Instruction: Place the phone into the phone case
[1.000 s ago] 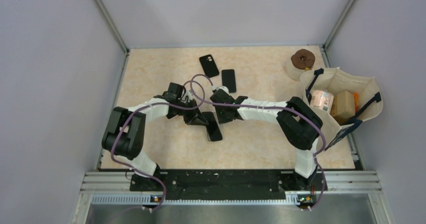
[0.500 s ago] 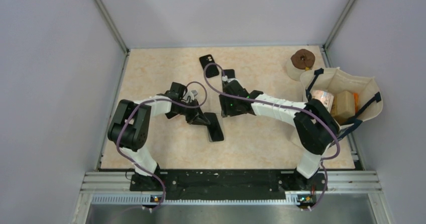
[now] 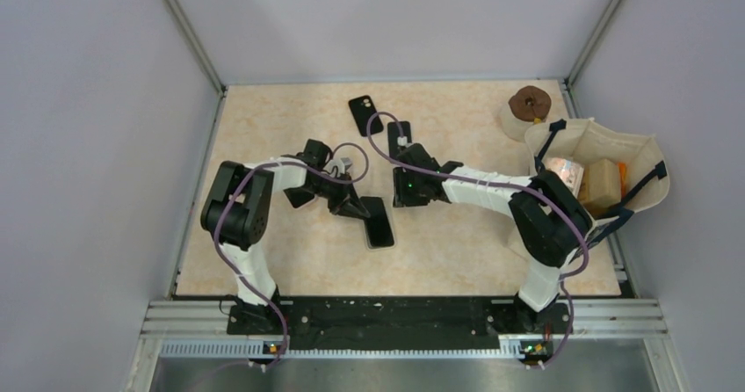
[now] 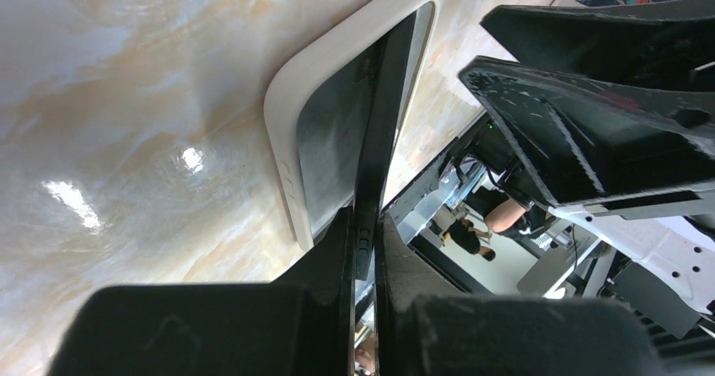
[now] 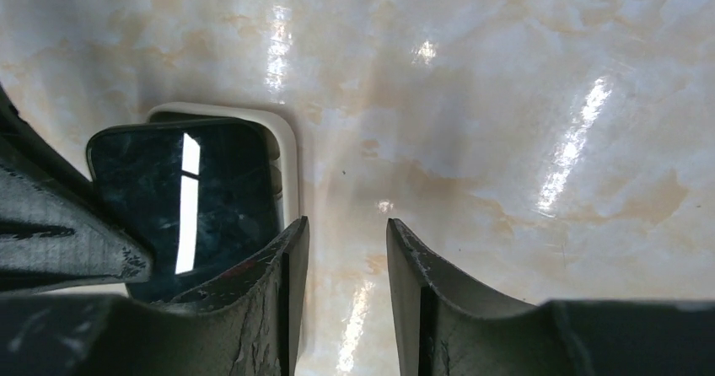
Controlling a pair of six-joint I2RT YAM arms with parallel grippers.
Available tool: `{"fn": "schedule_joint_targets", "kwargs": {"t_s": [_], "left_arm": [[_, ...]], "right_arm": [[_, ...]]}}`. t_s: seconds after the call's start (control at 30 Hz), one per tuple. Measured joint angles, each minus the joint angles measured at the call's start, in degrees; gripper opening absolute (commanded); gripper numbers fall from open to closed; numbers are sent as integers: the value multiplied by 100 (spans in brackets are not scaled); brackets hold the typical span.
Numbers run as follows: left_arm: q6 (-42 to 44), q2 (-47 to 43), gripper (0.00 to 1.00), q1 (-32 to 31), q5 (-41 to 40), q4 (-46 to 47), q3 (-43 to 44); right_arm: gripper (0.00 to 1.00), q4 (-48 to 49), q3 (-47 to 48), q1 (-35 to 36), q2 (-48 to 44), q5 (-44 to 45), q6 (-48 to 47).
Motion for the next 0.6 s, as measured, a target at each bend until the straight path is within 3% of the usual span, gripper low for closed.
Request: {"fn": "schedule_joint_targets", "kwargs": {"t_s": [0.6], "left_arm": [[70, 249, 0, -302, -813, -1021, 798]], "right_arm": [[37, 422, 59, 7, 466, -258, 234]]}}
